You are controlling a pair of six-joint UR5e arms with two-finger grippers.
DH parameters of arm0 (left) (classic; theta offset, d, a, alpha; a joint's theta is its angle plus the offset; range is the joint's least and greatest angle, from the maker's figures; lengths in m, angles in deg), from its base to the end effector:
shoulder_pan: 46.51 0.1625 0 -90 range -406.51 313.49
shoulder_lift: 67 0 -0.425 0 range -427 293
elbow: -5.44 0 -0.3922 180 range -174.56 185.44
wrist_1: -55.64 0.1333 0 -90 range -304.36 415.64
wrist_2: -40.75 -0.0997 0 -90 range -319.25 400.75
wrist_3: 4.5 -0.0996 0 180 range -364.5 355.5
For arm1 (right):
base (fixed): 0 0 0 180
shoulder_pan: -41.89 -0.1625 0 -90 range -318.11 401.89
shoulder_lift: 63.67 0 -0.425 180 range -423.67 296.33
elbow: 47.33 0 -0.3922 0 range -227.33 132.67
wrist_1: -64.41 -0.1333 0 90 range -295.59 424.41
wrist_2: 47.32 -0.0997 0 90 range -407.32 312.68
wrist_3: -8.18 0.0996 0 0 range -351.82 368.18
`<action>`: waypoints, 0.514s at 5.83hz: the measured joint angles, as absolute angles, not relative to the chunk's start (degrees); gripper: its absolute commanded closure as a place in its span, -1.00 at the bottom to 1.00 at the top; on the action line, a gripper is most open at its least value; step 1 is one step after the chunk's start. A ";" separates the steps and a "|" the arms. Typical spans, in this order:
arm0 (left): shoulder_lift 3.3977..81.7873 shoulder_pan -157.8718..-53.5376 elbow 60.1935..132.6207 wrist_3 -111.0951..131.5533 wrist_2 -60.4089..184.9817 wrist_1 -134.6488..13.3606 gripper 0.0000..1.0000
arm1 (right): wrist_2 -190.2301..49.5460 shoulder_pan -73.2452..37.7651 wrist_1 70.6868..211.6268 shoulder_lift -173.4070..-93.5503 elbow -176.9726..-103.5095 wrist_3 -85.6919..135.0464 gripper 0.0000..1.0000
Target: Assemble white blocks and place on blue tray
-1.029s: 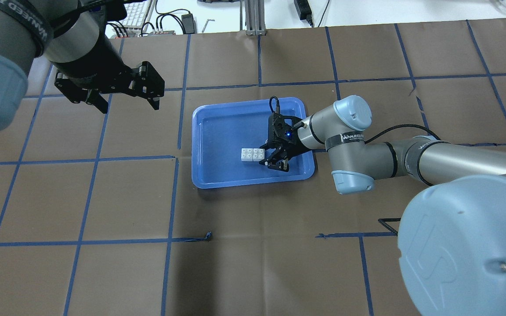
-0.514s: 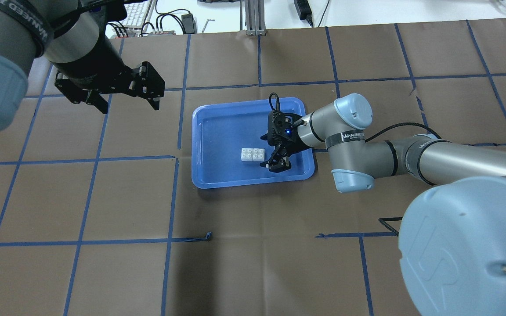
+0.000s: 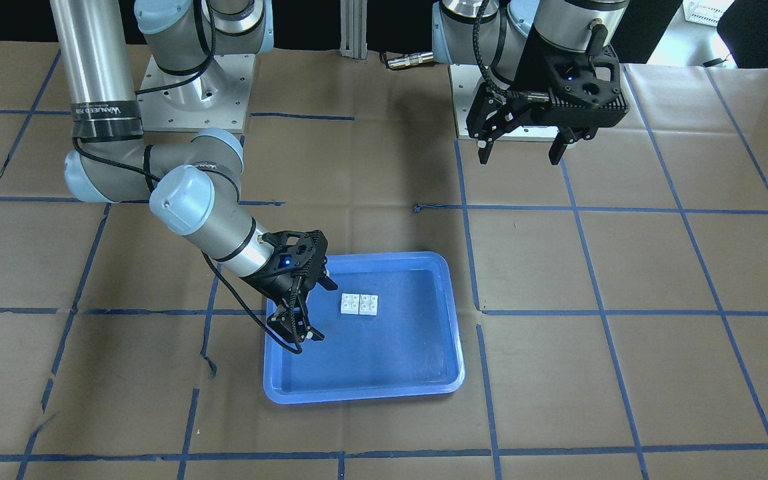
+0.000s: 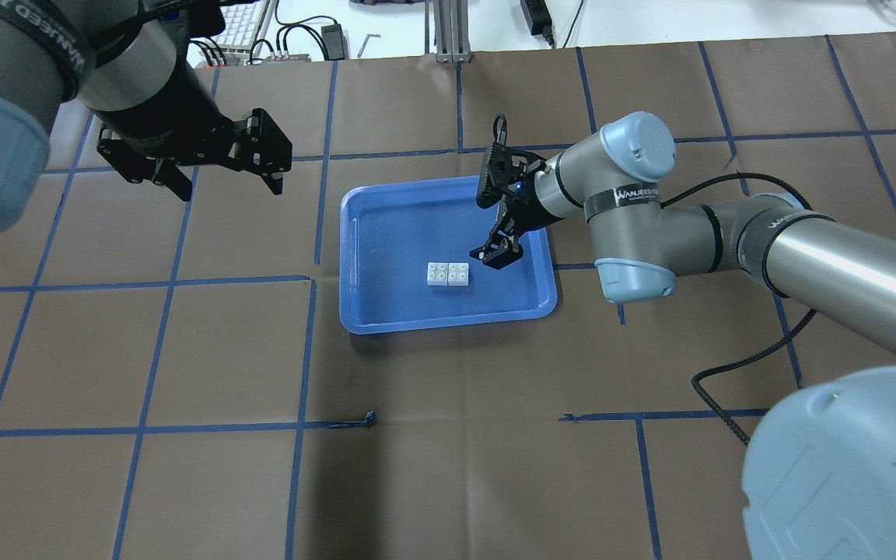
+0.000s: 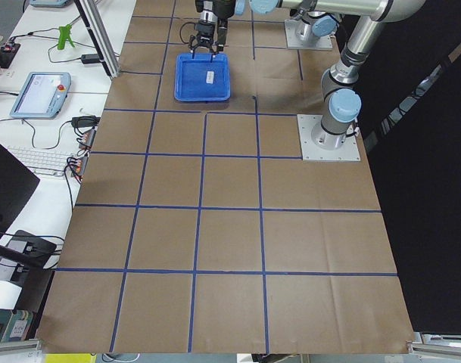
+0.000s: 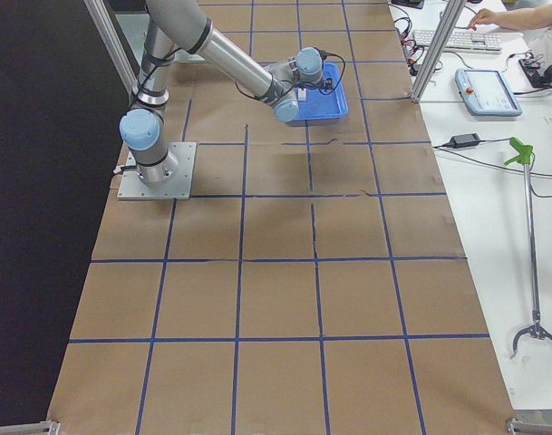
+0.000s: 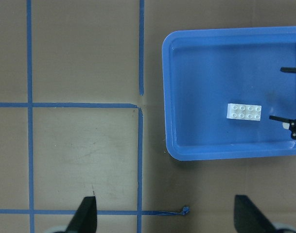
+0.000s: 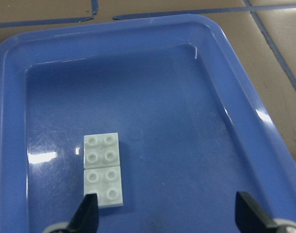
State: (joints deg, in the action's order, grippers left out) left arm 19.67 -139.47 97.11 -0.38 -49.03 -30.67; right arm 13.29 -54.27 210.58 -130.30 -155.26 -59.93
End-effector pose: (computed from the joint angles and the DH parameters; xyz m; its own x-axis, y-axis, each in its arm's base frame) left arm -0.1581 -0.4684 0.5083 -0.9998 -0.0196 0.0105 -0.0205 0.9955 -0.0927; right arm 0.2436 -0.5590 0.2355 -0.2217 -0.9732 0.0613 -0.8299 0.1553 -0.5358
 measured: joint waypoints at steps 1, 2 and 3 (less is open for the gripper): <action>19.67 -139.49 97.11 -0.40 -49.00 -30.67 -0.98 | 18.28 -53.96 200.71 -134.00 -151.98 -57.49 -0.99; 19.67 -139.50 97.11 -0.41 -48.98 -30.68 -0.98 | 23.66 -53.68 192.14 -136.77 -148.38 -52.02 -0.99; 19.67 -139.50 97.13 -0.39 -48.98 -30.67 -0.98 | 28.15 -53.44 186.30 -138.88 -145.65 -44.24 -0.99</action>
State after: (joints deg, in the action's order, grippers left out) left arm 19.67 -139.50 97.13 -0.39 -48.98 -30.67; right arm 28.15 -53.44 186.30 -138.88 -145.65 -44.24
